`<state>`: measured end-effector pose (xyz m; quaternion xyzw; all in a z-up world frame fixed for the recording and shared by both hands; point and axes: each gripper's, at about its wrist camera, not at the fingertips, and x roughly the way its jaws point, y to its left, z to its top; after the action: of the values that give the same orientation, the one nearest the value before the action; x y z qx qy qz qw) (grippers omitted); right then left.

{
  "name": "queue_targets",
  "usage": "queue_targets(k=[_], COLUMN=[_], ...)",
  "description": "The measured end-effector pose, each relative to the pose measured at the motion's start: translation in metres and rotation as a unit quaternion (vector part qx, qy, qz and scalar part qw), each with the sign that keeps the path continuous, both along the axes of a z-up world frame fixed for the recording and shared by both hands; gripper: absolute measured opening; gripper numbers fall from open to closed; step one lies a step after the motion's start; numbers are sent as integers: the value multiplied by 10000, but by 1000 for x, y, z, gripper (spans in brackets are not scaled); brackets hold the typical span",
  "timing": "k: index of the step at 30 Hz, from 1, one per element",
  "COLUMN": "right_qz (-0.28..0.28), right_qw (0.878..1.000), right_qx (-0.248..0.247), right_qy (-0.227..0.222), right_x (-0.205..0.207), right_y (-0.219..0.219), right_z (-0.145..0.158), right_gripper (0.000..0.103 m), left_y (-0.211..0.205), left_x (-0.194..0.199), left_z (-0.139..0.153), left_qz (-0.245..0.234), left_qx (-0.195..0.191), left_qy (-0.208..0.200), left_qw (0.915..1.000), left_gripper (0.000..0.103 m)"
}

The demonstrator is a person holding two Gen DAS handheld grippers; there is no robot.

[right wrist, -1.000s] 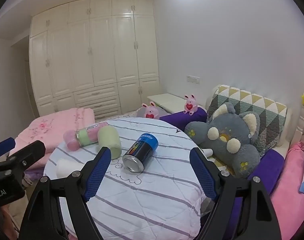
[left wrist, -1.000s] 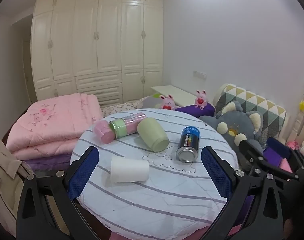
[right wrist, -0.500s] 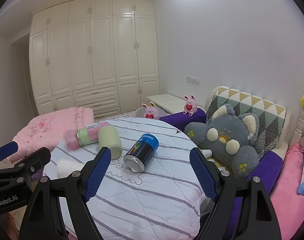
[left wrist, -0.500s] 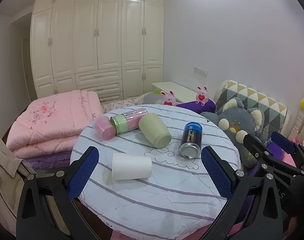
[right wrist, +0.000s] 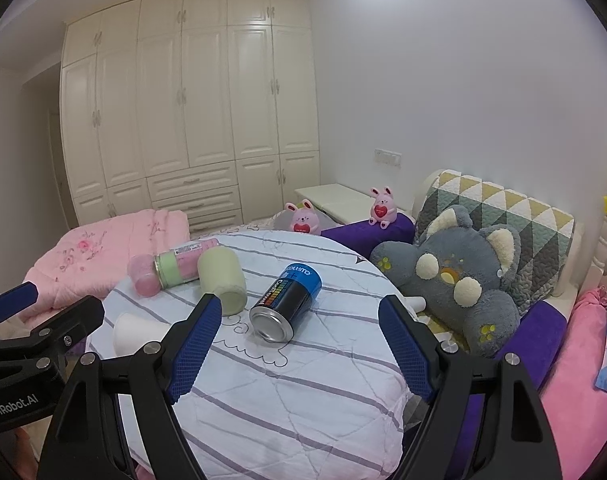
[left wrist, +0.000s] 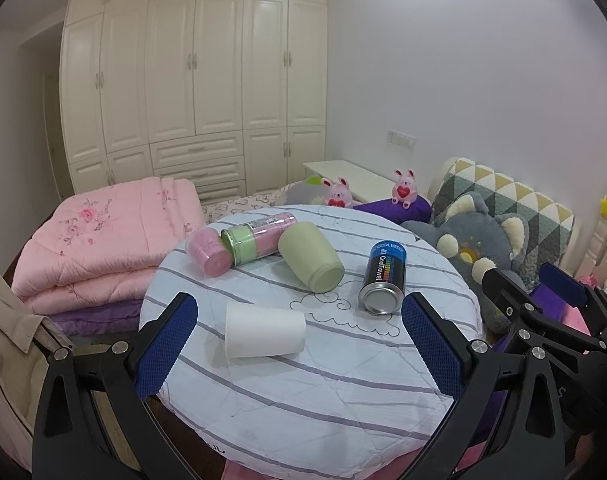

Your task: Flip cup upright

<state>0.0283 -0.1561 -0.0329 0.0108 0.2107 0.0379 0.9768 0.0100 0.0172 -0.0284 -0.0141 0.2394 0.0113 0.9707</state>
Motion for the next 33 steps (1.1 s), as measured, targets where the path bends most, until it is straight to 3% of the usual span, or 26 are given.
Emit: queue_targets(k=[33], right_qz=[107], right_qw=[9995], right_qx=[-86], right_qy=[295], right_x=[19], right_y=[11], right_z=[-14], right_gripper=[82], left_y=[7], left_x=[16], left_z=[-8], left_qz=[13], left_qx=[-19], left_qy=[195], left_qw=[9998], left_gripper=[103])
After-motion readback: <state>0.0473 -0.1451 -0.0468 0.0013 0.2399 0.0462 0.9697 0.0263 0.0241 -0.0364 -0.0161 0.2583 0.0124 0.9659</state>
